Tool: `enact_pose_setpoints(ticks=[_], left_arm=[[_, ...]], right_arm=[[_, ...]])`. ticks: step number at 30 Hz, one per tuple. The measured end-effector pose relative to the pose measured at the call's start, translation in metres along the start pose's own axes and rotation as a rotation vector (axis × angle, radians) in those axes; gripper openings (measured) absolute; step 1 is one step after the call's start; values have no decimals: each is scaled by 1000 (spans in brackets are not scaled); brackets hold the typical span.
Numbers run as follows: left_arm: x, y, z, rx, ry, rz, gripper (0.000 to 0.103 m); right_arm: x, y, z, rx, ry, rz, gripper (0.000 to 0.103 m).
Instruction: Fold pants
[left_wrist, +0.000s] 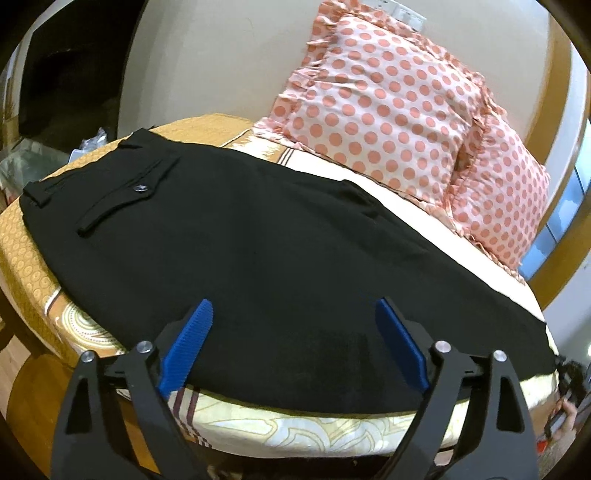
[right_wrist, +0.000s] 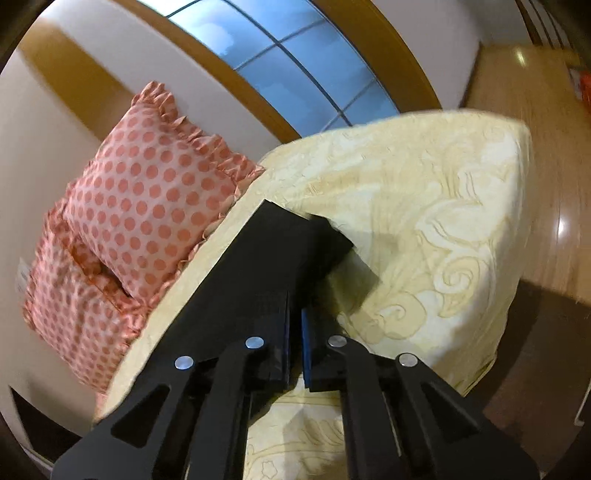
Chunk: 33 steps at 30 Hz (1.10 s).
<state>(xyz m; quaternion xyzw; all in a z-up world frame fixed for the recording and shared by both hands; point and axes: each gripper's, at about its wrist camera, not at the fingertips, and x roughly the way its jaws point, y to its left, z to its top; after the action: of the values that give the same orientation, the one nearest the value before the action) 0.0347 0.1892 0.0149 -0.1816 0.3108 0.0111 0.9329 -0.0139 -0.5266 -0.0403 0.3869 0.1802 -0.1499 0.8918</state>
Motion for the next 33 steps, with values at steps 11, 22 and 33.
enact_pose_setpoints(ticks=[11,22,33], left_arm=[[-2,5,-3,-16,-36,-70,98],[-3,9,-1,-43,-39,-92,99],[-3,10,1,-25,-39,-105,100]], right_arm=[[-5,188,-20,-265,31,371,5],[44,364,-293,-851,703,613,5],[17,415,-311,-1031,579,647,5]])
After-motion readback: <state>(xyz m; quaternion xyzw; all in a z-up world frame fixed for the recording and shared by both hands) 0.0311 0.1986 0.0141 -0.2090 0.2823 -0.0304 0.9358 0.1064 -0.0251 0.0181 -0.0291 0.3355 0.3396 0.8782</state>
